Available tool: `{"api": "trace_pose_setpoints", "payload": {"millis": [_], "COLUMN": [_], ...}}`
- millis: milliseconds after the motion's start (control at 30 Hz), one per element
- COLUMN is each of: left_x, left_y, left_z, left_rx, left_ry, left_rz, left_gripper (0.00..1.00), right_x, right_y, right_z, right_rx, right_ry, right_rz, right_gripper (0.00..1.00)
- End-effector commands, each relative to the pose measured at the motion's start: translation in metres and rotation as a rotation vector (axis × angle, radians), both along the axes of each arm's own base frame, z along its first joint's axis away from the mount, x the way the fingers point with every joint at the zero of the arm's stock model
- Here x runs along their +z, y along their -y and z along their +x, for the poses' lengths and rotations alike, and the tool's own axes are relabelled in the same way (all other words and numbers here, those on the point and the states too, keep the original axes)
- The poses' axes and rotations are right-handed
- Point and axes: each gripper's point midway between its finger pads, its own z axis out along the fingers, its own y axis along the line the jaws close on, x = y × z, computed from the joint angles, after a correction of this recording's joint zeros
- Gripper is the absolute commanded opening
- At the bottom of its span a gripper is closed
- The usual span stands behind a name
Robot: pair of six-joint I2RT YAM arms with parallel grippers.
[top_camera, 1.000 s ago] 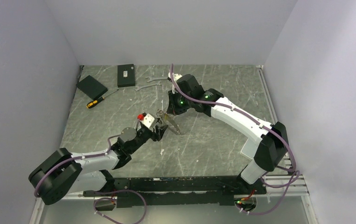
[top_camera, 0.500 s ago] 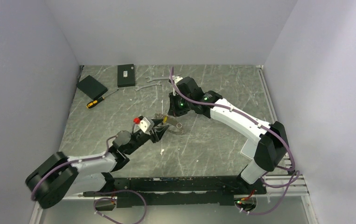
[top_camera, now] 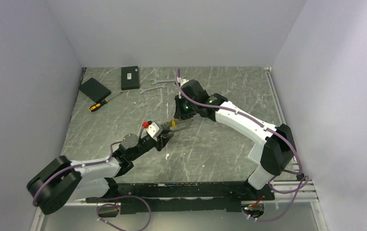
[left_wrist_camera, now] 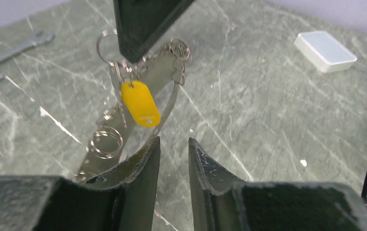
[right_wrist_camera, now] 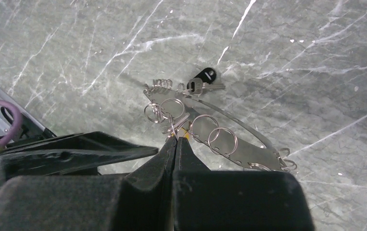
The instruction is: Put the keys on the keyring
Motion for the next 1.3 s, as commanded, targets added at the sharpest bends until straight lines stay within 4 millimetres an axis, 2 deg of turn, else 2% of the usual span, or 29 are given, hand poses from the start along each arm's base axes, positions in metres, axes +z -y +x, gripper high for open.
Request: {"api": "trace_pose_setpoints", "payload": {"millis": [0, 100, 233, 400, 533, 633, 900, 1167, 1267], "left_x": [0.016, 0.019, 0.012, 0.004, -0.018, -0.029, -0.036, -0.014, -0.01], "left_y": [0.017, 0.032, 0.048, 0.046, 0.048, 0.048, 0.059, 0.053, 0.051], "left_z": [0.006, 0.005, 0.002, 0.014, 0.017, 0.02, 0.026, 0.037, 0.04], "left_rx": [-0.037, -0.1, -0.172, -0.117, -0.108, -0.092, -0.096, -0.03, -0.009], "left_ry": [0.043, 0.032, 0.021, 0.025, -0.022, -0.036, -0.034, 0.033, 0.037], "left_rz": [-0.071, -0.095, -0.106, -0.127, -0.086, -0.098, -0.13, -0.159, -0.169], "left_gripper": [0.33, 0.33, 0.33, 0.34, 0.34, 0.34, 0.35, 0.36, 0.41], "right_x": [0.029, 0.028, 0.015, -0.018, -0.043, -0.054, -0.043, -0.026, -0.019], "right_y": [-0.006, -0.005, 0.002, 0.018, 0.024, 0.024, 0.026, 0.029, 0.032], "right_z": [0.004, 0.003, 0.006, 0.008, 0.006, 0.004, 0.007, 0.0, 0.0], "right_rx": [-0.021, -0.035, -0.09, -0.155, -0.172, -0.176, -0.187, -0.171, -0.172], "right_ry": [0.037, 0.025, 0.009, -0.021, -0.06, -0.092, -0.077, -0.069, -0.056], "right_rz": [0.063, 0.063, 0.027, -0.056, -0.103, -0.121, -0.114, -0.083, -0.076], "right_gripper": [0.0, 0.0, 0.0, 0.0, 0.0, 0.0, 0.0, 0.0, 0.0]}}
